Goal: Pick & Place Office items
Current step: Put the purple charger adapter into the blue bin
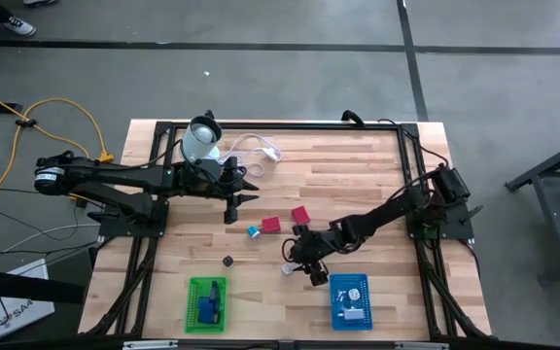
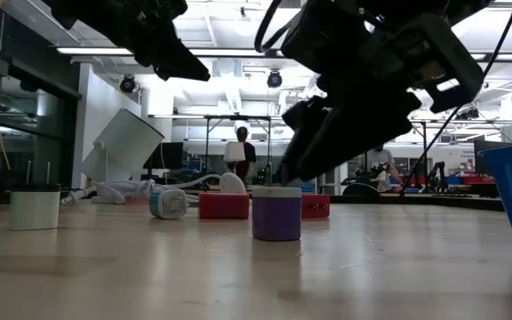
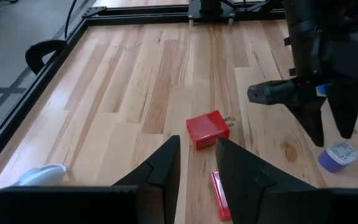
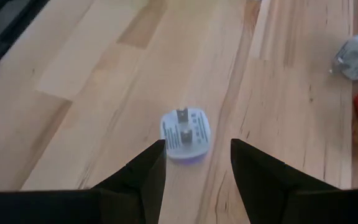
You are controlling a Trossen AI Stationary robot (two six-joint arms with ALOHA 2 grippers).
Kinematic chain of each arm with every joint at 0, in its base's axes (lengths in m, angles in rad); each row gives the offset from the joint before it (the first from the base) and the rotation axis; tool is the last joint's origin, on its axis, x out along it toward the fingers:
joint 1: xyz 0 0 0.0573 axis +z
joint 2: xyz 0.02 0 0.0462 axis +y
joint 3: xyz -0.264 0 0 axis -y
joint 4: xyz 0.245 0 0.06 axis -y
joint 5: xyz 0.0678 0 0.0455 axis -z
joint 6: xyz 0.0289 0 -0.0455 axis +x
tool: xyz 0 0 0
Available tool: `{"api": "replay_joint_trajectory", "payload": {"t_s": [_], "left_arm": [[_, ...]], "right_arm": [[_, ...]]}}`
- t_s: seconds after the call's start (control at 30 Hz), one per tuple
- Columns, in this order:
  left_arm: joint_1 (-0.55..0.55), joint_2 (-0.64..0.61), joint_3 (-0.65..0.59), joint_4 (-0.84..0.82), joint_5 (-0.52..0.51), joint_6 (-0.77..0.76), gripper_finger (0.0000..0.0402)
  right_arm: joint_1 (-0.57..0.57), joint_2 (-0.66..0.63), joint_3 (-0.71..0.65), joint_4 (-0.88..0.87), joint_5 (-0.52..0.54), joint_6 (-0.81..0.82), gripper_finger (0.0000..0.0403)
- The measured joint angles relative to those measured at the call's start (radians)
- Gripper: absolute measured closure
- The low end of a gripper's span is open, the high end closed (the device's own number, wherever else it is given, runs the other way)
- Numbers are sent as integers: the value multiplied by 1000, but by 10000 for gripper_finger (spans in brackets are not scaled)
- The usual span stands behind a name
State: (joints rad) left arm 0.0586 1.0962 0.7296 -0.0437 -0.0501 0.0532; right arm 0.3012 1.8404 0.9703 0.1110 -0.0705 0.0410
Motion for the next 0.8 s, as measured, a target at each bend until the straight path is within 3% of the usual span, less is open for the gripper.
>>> {"api": "replay_joint_trajectory", "payload": {"t_s": [0.8], "left_arm": [[0,0,0,1,0,0,304]], "right_arm": [[0,0,-1,-47,-30,-10,237]]}}
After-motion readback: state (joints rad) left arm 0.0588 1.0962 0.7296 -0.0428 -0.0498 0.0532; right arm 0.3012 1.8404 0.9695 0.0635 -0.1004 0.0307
